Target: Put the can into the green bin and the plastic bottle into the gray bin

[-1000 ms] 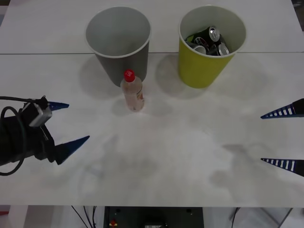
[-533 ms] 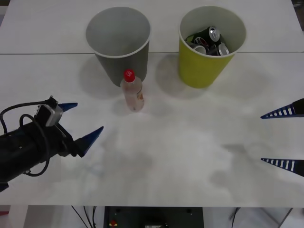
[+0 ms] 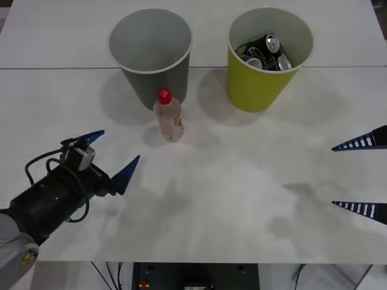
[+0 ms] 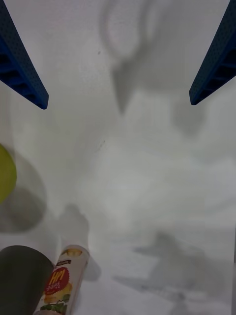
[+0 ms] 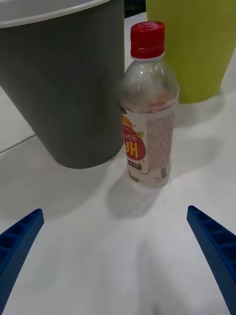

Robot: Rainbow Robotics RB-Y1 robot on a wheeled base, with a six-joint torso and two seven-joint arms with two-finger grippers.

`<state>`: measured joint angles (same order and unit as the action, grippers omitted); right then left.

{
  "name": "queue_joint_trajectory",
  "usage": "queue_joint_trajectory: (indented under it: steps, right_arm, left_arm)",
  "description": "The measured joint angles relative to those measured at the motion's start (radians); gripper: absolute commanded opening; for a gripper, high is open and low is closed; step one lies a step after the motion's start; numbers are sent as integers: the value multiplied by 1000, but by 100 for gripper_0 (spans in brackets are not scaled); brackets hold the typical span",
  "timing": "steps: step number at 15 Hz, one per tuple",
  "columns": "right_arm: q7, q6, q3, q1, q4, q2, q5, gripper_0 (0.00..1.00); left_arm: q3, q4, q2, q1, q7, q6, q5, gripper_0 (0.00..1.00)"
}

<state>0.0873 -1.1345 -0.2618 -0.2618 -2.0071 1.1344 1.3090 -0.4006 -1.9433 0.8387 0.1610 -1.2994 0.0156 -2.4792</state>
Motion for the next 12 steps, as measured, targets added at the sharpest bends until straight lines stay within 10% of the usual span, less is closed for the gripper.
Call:
queue_joint_trajectory:
  steps: [12]
  right_arm:
    - [0,0,0,0,0,0,0,100]
  left_arm:
    - [-90,347,-363,-75,86,348,-46,100]
